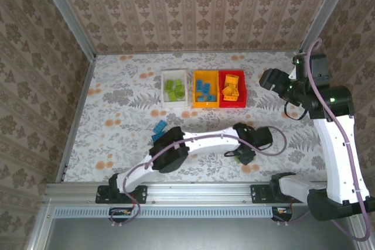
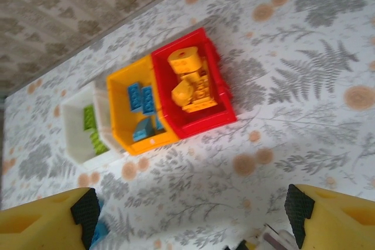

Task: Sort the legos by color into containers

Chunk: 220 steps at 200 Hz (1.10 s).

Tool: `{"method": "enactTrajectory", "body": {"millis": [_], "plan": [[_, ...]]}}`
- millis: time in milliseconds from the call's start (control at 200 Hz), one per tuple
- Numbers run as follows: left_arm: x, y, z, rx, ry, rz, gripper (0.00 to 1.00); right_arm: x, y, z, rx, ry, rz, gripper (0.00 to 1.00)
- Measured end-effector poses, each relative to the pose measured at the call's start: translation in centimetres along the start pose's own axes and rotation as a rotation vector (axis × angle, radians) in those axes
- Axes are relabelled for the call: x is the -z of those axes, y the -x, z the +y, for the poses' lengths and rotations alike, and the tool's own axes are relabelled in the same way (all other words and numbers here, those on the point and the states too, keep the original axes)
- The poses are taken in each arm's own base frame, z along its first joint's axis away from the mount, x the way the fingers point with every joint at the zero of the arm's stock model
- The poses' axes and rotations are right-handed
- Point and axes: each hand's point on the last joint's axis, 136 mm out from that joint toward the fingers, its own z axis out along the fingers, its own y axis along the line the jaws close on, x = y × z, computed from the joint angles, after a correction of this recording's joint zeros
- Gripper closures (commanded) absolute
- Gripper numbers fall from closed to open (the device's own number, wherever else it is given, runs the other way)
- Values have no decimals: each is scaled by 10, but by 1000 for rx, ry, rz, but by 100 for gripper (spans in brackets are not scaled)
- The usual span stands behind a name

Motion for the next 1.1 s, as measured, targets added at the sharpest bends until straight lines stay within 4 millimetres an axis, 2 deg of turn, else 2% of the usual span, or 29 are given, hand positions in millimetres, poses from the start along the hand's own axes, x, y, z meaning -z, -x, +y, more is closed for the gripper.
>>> {"method": "enactTrajectory", "body": {"millis": [85,245,300,315,325,425,565,685,750,835,925,1020,1100], "plan": [[24,0,38,98,13,-27,68,0,-1,16,13,87,18,16],[102,20,145,369,22,-204,68,-6,-13,52,54,283,91,18],[126,23,185,456,37,-264,68,-15,-22,63,81,320,132,18],[129,22,191,468,39,-272,68,-17,-25,66,91,331,143,18],[135,23,203,492,47,-286,68,-20,-30,70,103,341,159,18],[157,18,262,611,81,-339,68,-39,-60,95,187,390,246,18],[154,2,333,747,128,-329,68,-72,-101,123,264,432,347,18],[144,0,388,832,164,-325,68,-106,-116,134,273,417,399,19],[135,1,410,858,179,-321,68,-127,-122,136,273,393,427,19],[125,7,430,876,189,-314,68,-152,-126,137,271,357,463,20],[110,13,445,883,194,-305,68,-168,-126,141,275,339,477,20],[95,14,452,886,188,-283,66,-176,-127,143,276,331,485,20],[86,11,457,894,183,-266,60,-177,-128,144,278,330,490,20]]}}
